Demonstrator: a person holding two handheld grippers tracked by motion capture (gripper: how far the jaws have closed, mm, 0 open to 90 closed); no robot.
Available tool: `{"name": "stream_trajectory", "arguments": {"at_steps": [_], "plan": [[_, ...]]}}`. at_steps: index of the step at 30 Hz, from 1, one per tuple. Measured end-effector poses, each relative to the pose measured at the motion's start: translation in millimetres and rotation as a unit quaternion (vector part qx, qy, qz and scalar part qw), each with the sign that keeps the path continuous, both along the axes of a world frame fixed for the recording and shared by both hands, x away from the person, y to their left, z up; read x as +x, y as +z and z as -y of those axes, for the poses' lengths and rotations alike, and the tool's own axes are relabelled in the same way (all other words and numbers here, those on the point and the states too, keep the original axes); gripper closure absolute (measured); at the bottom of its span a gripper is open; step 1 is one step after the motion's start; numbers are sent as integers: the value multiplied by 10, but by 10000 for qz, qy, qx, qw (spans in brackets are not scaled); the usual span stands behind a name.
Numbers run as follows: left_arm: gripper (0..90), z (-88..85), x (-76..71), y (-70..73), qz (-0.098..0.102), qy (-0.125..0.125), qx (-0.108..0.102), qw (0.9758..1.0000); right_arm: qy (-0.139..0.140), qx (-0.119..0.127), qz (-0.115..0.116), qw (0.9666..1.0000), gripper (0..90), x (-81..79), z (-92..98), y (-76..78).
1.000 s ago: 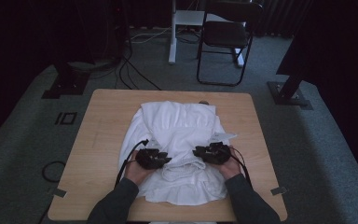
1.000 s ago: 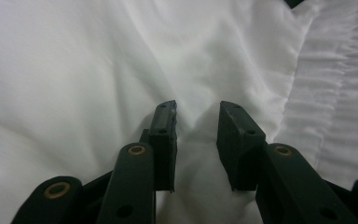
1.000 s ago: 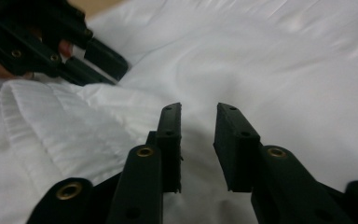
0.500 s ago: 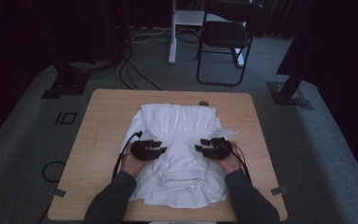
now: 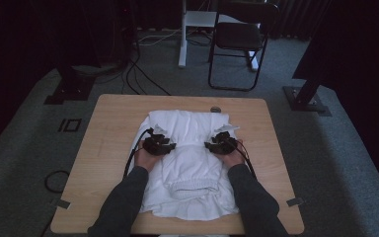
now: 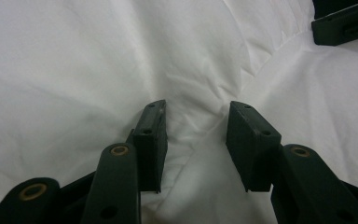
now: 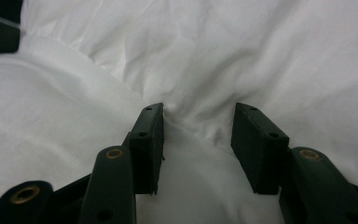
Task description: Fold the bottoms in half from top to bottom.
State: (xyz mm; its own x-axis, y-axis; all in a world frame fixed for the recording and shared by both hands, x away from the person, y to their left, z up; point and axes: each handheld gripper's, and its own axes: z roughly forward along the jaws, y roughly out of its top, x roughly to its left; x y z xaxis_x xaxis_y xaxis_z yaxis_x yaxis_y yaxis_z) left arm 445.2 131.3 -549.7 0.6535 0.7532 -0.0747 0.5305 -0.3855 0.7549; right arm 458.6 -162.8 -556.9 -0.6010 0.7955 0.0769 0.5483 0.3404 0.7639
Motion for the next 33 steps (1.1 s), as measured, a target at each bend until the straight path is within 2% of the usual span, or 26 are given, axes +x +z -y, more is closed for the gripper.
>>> {"name": "stream_trajectory", "arguments": {"at_steps": [2,6,7,8,9,16,19,21,22,24,26,28,30,33], "plan": [[589,-26,-81,-11,-8,-38,-28,10000,36,64,-21,10000,521,-56,9,-7],[588,-85,-300,-57,1,-33,-239,9997,82,236,-8,9997,522,-227,28,-39],[588,-85,-300,-57,1,-33,-239,9997,82,236,-8,9997,522,-227,28,-39],[588,-108,-427,-72,4,-19,-316,9995,122,231,17,9997,522,-276,31,-45],[588,-111,-495,-73,21,-38,-283,9996,151,287,1,9995,522,-384,35,-54],[586,-134,-896,-90,11,-80,-286,9996,337,248,57,9991,522,-792,31,-77],[588,-123,-1040,-87,27,94,-319,9994,422,154,65,9990,521,-903,16,-73],[587,-119,-1075,-28,117,144,-219,9996,480,135,86,9987,522,-918,13,-76],[580,-131,-1057,24,155,197,-266,9993,477,164,69,9987,523,-911,20,-76],[539,-192,-959,163,353,385,-205,9984,474,238,31,9986,523,-902,31,-80],[515,-291,-791,315,551,589,-218,9965,457,257,39,9986,523,-908,31,-84],[487,-387,-568,429,629,815,-179,9945,455,257,47,9986,523,-908,31,-85],[478,-462,-328,476,585,971,-78,9935,467,273,48,9985,523,-905,36,-87],[452,-532,-8,406,315,1300,138,9909,468,289,35,9985,524,-902,41,-87]]}}
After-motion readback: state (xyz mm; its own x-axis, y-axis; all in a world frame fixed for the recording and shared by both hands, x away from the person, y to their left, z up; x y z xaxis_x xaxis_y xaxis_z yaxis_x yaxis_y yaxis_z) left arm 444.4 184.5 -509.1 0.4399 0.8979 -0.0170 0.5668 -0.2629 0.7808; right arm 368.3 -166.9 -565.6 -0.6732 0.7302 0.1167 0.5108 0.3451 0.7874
